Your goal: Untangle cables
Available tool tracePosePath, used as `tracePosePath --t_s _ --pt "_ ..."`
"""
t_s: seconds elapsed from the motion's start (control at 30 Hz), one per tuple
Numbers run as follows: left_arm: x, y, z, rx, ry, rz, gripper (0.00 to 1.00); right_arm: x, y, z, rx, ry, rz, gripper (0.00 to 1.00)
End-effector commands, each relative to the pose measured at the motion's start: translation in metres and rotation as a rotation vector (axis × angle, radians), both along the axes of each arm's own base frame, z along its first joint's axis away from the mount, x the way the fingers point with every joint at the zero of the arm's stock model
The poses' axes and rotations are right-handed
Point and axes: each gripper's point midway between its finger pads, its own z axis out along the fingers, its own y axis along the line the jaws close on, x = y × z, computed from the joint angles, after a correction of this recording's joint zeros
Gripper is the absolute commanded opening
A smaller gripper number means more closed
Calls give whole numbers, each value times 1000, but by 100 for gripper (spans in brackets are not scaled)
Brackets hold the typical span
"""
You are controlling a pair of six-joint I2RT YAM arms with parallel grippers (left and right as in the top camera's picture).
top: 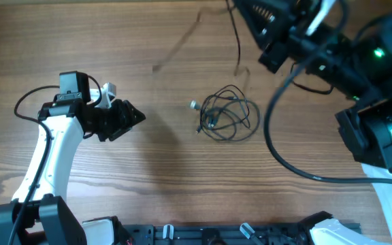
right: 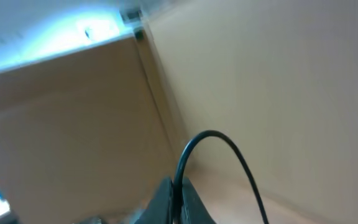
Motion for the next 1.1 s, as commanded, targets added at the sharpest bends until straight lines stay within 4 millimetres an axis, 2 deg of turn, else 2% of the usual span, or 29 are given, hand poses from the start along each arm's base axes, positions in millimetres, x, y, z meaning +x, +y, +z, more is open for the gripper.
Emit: tracePosePath --t_s 0.0,0.03,0.13,0.17,0.2,0.23,0.27,0.3,0.33,0.4,0.47,0.5,0.53,0.63,0.67,0.73,0.8,0.83,0.97,1.07 --pt "2 -2 6 5 -26 -11 56 2 -12 26 119 -9 -54 4" --pt "2 -2 6 5 -25 -11 56 6 -14 24 120 7 -80 4" --pt "2 -2 6 4 -22 -7 56 36 -31 -18 37 140 -260 4" --pt "2 -2 6 4 -22 -7 56 49 -43 -37 -28 173 -365 4" --pt "2 -2 6 4 -23 -7 56 65 -69 -60 -100 223 -544 4" --pt "2 -2 6 4 -22 -7 56 76 -104 -76 -152 266 -753 4" --pt "2 -2 6 4 -22 -7 56 79 -122 -81 -164 283 -852 4" --pt "1 -2 6 3 -20 -7 56 80 -154 -81 -180 281 -1016 4" --pt "1 -2 6 3 -19 -7 56 77 -176 -74 -175 267 -1124 4" --pt "1 -2 6 3 -16 -7 56 68 -203 -52 -154 213 -1261 4" --pt "1 -2 6 3 -16 -7 56 57 -211 -19 -103 141 -1290 4" --pt "1 -2 6 3 -16 -7 56 51 -208 4 -59 95 -1251 4" --pt "1 -2 6 1 -13 2 56 43 -192 31 -1 40 -1133 4" --pt "4 -3 6 -4 -14 20 56 26 -158 71 90 -47 -884 4" --pt "4 -2 7 -4 -16 20 56 20 -152 82 107 -85 -838 4" --pt "3 -3 6 -4 -9 19 56 16 -151 88 114 -110 -830 4" --pt "1 -3 6 -5 -3 19 56 16 -152 88 70 -132 -848 4" --pt "1 -3 6 -5 -2 19 56 18 -159 84 51 -124 -893 4" --pt "1 -3 6 -5 -2 19 56 28 -206 65 -9 -53 -1199 4" --pt "1 -3 6 -6 -1 19 56 36 -235 46 -177 -16 -1440 4"
